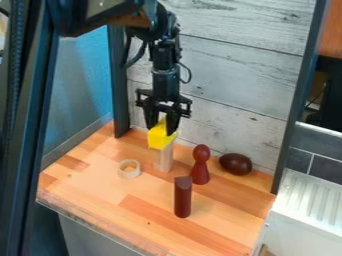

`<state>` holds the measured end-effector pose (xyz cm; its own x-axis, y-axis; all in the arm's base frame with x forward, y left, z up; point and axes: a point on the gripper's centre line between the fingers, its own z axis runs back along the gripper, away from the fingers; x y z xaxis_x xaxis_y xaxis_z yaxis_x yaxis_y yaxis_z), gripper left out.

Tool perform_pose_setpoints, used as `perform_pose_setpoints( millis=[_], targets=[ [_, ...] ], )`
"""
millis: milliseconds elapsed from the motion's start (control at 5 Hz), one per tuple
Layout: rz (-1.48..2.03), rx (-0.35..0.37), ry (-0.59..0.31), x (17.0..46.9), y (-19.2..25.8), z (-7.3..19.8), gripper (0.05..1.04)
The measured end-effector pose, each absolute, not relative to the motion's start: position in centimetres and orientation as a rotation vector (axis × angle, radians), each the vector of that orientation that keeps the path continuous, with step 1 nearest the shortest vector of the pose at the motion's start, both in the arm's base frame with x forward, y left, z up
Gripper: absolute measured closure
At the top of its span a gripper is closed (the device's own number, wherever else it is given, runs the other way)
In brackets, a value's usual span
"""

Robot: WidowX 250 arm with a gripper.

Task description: Put the yellow block on top of the stick

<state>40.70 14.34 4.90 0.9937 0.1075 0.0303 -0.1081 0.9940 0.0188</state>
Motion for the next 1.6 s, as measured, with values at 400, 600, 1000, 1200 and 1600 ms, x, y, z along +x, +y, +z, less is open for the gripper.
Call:
perform_pose_setpoints(
  millis=[400,600,1000,1200,1600],
  targets=[
    [0.111,0.020,-0.038,40.91,14.15,4.84,0.551],
    [0.115,0.027,-0.048,41.06,14.27,4.81,0.551],
    [0.116,0.027,-0.033,41.09,14.07,3.92,0.551],
    [0.111,0.030,-0.038,41.24,13.94,3.92,0.551],
    [0.097,0.050,-0.052,41.61,13.77,3.95,0.155]
  ],
)
